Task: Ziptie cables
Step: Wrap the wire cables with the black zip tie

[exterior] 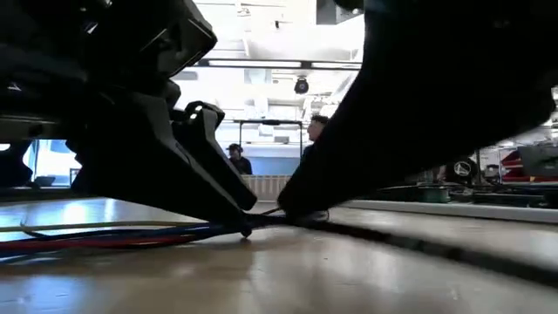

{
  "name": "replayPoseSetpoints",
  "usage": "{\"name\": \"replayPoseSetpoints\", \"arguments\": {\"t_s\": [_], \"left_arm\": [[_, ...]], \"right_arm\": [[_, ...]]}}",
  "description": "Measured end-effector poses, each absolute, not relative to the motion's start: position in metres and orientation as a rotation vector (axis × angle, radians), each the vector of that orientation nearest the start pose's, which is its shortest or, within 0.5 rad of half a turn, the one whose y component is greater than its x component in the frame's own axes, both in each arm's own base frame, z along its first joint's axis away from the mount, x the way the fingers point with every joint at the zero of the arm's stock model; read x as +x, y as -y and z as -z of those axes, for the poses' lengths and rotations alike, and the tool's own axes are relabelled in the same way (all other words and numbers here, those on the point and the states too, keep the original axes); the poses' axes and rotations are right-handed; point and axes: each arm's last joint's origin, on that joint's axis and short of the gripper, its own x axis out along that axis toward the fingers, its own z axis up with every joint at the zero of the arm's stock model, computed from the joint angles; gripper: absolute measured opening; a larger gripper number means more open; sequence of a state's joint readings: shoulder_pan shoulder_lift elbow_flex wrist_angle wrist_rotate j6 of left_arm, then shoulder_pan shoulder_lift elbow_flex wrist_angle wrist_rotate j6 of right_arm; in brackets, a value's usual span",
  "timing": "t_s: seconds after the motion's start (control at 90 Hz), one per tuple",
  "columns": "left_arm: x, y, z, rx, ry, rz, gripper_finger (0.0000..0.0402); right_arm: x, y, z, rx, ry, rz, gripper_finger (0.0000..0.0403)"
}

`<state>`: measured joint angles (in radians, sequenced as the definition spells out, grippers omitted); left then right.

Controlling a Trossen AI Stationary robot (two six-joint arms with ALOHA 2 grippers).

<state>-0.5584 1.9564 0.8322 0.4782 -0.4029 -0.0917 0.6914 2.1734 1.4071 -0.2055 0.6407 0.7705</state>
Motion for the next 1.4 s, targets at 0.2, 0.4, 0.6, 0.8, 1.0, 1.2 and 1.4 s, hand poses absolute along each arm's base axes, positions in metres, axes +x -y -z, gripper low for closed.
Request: {"name": "replayPoseSetpoints", "arguments": {"t_s": [0.2,0.4,0.6,0.8,1.0,1.2,1.4], "left_arm": [[0.314,0.172,-0.089,0.165,-0.558,0.105,0.0098],[0.325,0.167,-0.083,0.127,-0.549,0.102,0.0074],[0.326,0.166,-0.083,0.121,-0.549,0.105,0.0067],[0.326,0.166,-0.083,0.12,-0.549,0.101,0.0067],[0.326,0.165,-0.083,0.106,-0.549,0.093,0.0067],[0.326,0.165,-0.084,0.09,-0.547,0.082,0.0067],[0.326,0.169,-0.085,0.16,-0.529,0.132,0.0087]], "right_arm": [[0.349,-0.269,-0.15,0.14,-0.702,0.229,0.0142],[0.341,-0.266,-0.137,0.11,-0.722,0.271,0.0142],[0.331,-0.253,-0.115,0.166,-0.707,0.381,0.0142],[0.331,-0.255,-0.109,0.208,-0.648,0.331,0.0142],[0.338,-0.247,-0.105,0.202,-0.636,0.345,0.0142],[0.345,-0.238,-0.089,0.22,-0.703,0.351,0.0102],[0.342,-0.242,-0.09,0.223,-0.69,0.363,0.001]]}}
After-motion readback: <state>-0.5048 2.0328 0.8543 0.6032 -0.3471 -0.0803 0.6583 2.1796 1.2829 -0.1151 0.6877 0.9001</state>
